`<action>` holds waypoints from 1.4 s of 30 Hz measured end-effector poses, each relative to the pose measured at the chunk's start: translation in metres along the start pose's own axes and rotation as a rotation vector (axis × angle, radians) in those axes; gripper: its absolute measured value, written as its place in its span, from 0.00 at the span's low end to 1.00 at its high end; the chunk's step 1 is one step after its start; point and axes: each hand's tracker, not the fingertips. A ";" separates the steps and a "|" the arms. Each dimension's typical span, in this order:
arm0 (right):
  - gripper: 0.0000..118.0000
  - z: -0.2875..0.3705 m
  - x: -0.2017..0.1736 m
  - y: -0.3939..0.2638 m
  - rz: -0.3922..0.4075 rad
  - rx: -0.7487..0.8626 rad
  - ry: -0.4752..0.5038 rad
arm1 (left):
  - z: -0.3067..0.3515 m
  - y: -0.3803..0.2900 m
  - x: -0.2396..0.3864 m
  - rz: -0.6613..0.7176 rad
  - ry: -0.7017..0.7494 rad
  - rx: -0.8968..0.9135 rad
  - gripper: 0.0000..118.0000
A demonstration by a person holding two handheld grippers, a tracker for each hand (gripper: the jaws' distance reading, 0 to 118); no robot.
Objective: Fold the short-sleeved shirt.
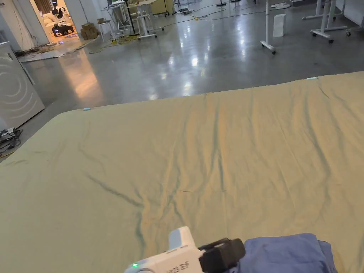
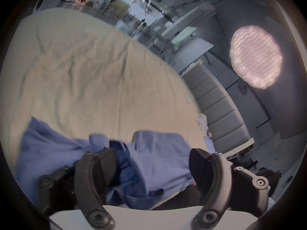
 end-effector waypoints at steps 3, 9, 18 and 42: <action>0.00 -0.003 0.001 0.001 -0.026 0.007 0.024 | 0.047 0.026 -0.013 0.014 -0.010 0.154 0.79; 0.00 -0.011 -0.006 0.003 -0.026 0.002 0.057 | 0.086 0.032 -0.063 0.211 0.073 0.215 0.38; 0.00 -0.001 -0.011 0.003 0.018 -0.008 0.050 | 0.033 -0.028 -0.102 0.390 0.126 -0.016 0.01; 0.00 -0.013 -0.009 0.000 -0.021 -0.031 0.051 | 0.089 0.004 -0.093 0.382 0.039 0.162 0.92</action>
